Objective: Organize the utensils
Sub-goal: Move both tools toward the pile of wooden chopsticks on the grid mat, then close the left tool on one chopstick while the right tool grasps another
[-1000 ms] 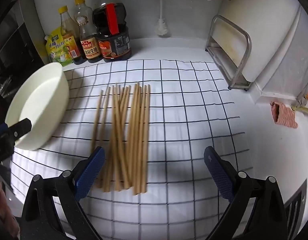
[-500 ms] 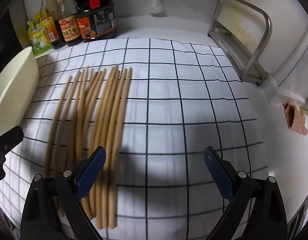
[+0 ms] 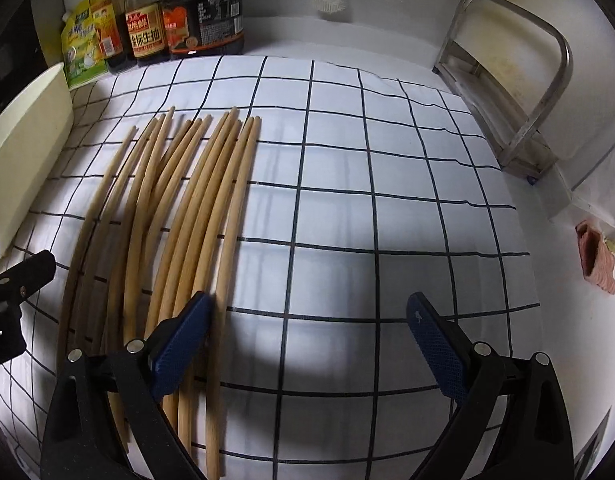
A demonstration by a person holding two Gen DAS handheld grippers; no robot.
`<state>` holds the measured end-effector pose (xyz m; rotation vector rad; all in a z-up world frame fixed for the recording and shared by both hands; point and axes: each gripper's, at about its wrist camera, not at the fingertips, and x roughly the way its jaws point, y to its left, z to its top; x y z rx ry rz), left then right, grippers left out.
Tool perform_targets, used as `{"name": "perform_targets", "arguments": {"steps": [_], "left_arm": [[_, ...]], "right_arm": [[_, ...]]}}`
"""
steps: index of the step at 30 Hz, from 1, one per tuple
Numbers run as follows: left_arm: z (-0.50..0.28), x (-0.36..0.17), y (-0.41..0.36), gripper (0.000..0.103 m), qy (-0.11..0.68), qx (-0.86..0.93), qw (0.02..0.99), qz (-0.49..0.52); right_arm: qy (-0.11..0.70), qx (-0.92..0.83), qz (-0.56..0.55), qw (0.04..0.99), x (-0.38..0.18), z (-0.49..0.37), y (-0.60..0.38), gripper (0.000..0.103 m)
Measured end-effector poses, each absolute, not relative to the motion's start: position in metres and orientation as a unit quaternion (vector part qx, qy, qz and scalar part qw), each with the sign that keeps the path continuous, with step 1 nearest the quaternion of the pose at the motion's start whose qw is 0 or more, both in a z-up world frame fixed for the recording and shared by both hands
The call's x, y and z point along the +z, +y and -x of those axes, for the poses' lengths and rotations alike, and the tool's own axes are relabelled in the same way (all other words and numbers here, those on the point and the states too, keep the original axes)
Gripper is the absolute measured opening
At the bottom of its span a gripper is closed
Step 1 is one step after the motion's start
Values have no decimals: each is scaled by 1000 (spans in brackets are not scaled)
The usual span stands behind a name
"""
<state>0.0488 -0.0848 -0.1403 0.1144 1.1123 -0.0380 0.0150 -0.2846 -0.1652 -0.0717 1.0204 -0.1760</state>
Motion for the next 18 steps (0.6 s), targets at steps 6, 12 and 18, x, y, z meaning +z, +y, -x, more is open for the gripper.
{"name": "perform_targets", "arguments": {"steps": [6,12,18], "left_arm": [[-52,-145,-88,97,532,-18,845,-52],[-52,-151,-93,97,537,-24,841,-59],[-53,-161,-95,95,546,-21,835,-66]], "right_arm": [[483,-77,32,872,-165,-16,-291,85],[476,-66,32,876,-165,-17,-287,76],[471,-53,36,880,-165,-17,-284,66]]}}
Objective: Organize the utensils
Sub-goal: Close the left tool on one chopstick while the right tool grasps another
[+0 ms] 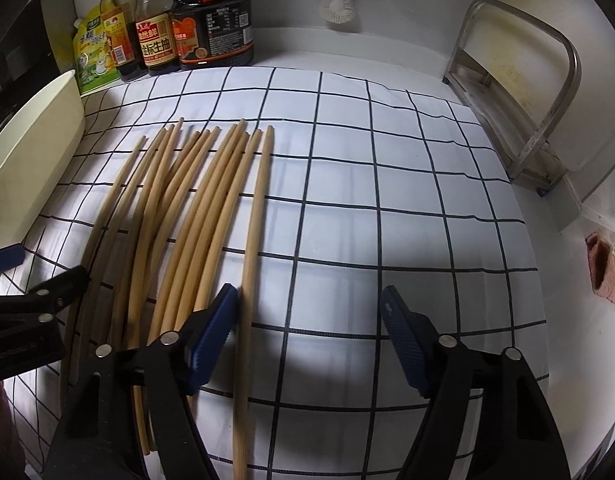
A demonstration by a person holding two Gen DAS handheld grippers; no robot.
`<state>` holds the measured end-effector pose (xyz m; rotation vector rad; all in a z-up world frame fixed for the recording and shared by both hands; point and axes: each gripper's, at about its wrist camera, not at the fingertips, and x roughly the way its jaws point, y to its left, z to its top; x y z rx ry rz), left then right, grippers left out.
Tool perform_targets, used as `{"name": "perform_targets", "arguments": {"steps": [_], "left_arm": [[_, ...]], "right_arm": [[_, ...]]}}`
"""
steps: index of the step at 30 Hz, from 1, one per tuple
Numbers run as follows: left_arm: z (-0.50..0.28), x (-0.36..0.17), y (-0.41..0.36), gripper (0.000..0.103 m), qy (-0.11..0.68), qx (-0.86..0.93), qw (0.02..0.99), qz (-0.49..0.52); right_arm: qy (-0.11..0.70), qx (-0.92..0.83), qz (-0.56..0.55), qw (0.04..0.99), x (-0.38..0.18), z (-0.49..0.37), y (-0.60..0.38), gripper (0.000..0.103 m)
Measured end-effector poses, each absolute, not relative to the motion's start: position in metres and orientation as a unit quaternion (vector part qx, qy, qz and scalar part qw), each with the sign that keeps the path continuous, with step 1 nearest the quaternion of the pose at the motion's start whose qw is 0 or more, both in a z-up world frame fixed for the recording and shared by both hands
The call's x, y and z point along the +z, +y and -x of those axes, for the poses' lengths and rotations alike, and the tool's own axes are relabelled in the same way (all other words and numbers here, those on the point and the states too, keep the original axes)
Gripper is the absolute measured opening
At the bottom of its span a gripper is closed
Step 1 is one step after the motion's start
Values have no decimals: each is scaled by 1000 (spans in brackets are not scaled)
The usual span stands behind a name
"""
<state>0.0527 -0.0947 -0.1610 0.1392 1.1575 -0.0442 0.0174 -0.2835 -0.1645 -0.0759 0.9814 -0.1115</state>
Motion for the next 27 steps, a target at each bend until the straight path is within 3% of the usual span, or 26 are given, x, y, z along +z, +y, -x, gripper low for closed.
{"name": "perform_targets", "arguments": {"steps": [5,8,10,11,13,14,27], "left_arm": [[-50,-160,-96,83,538,-31,841,-60],[-50,-158,-99,64,542,-46,838,-49],[-52,-155,-105,43,544,-57,836,-46],[-52,-155,-107,37,542,-59,836,-51],[-51,-155,-111,13,542,-65,836,-57],[-52,-155,-112,7,544,-70,834,-54],[-57,-132,-103,7,541,-96,835,-38]], "right_arm": [[467,-39,44,882,-164,-16,-278,51],[468,-27,50,882,-164,-17,-272,37],[468,-18,55,882,-164,-17,-268,29],[471,-10,55,881,-165,-18,-265,22],[472,-4,59,880,-165,-18,-261,12],[472,-4,62,879,-165,-19,-260,7],[477,-7,-13,879,-141,-13,-278,7]]}}
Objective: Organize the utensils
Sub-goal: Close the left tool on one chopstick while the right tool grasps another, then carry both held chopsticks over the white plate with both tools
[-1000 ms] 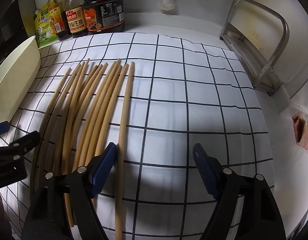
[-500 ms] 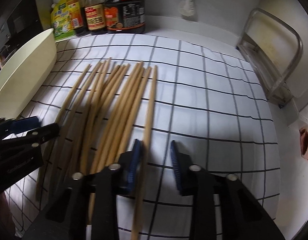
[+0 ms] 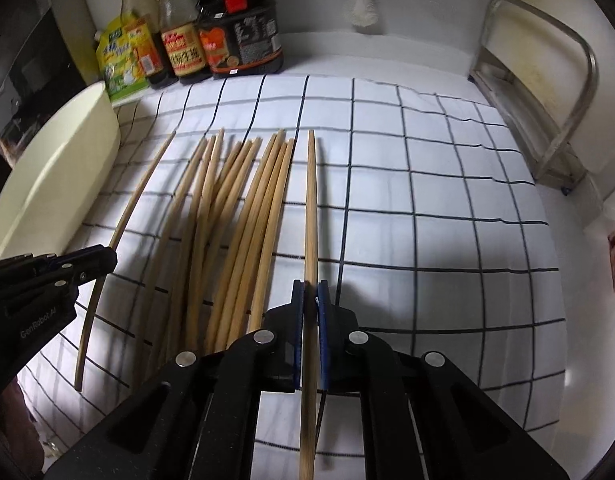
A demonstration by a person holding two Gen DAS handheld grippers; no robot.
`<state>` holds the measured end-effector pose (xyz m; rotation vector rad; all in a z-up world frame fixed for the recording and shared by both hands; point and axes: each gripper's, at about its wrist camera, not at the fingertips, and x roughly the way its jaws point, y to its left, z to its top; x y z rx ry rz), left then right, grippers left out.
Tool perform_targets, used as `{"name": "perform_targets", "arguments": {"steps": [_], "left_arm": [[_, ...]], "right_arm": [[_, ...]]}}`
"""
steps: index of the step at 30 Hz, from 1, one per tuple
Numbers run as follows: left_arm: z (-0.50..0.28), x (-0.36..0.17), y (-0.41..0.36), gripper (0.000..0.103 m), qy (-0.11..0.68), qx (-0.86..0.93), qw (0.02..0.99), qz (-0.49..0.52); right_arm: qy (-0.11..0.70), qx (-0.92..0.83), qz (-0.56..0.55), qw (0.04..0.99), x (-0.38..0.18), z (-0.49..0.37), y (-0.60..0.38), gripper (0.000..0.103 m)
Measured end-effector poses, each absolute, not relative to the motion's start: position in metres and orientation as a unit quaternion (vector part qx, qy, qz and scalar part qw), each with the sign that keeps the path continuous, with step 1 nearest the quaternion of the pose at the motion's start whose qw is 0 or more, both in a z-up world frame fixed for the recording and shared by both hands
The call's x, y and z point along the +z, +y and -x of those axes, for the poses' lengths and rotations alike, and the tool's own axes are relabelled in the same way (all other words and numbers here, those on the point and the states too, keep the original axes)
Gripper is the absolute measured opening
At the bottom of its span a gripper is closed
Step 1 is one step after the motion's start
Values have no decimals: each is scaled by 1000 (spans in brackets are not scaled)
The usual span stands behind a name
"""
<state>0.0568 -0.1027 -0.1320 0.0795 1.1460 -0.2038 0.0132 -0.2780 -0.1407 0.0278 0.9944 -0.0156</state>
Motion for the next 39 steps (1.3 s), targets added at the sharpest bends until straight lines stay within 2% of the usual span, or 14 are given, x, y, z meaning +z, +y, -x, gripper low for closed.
{"name": "perform_targets", "arguments": {"steps": [8,18,28,39], "left_arm": [[-67,-76,-78,7,510,-120,852,-15],[-92,-28,16,7,479,-86,874,2],[-123,-54,111,7,499,-35,866,1],[-141,-95,140,7,532,-32,846,9]], "right_arm": [[440,4,-31,897,-86,-14,-249,7],[408,92,-30,908,-49,-59,-138,7],[453,157,-20,877,-82,-117,-25,7],[507,141,-25,850,-125,-142,5,7]]}}
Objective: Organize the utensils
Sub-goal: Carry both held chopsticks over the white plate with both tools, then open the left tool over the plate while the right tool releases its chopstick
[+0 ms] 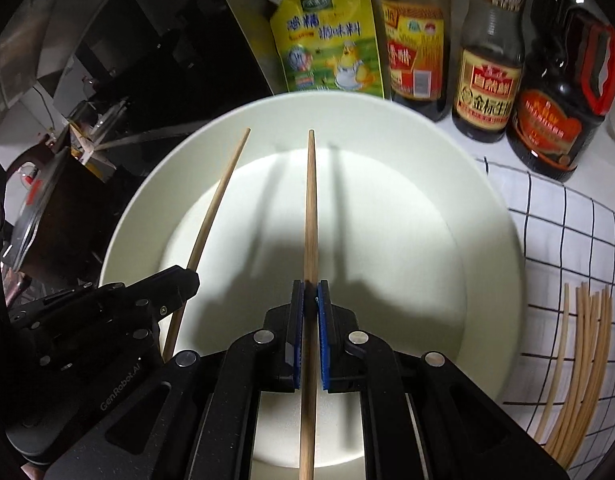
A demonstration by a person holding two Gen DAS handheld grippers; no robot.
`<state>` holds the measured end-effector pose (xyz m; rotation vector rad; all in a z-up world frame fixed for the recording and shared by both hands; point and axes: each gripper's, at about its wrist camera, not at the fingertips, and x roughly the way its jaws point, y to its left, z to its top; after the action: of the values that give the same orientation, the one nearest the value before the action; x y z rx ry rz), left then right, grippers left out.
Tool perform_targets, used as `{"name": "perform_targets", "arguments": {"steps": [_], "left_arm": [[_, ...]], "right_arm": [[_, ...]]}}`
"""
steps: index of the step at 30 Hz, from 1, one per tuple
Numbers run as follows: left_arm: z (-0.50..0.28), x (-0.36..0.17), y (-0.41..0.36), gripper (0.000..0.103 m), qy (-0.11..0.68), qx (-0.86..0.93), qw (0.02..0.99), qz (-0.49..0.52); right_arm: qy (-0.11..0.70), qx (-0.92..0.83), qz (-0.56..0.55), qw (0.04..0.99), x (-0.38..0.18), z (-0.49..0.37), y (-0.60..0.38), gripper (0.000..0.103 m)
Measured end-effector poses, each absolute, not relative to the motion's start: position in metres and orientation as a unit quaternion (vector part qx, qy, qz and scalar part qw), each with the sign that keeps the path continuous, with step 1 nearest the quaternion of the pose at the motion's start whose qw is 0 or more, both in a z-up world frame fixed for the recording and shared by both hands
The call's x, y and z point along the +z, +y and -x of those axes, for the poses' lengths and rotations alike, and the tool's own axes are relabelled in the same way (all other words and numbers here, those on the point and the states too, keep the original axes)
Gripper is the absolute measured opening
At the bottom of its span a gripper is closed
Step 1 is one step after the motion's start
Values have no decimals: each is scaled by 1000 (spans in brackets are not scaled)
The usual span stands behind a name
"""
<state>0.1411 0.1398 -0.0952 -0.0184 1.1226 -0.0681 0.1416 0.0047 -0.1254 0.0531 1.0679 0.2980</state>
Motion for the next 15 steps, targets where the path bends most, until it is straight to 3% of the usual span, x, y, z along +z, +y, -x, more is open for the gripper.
{"name": "perform_targets", "arguments": {"steps": [8,11,13,15], "left_arm": [[-141,-107,140,9,543,-32,839,18],[-143,-108,142,30,543,-25,839,20],[-141,-105,146,51,537,-18,843,26],[-140,-102,148,51,533,-15,846,28]], "right_arm": [[518,129,-30,845,-133,-144,0,7],[517,126,-36,846,-131,-141,-3,7],[514,124,-36,848,-128,-140,-4,11],[509,122,-34,851,-125,-136,-6,13]]}}
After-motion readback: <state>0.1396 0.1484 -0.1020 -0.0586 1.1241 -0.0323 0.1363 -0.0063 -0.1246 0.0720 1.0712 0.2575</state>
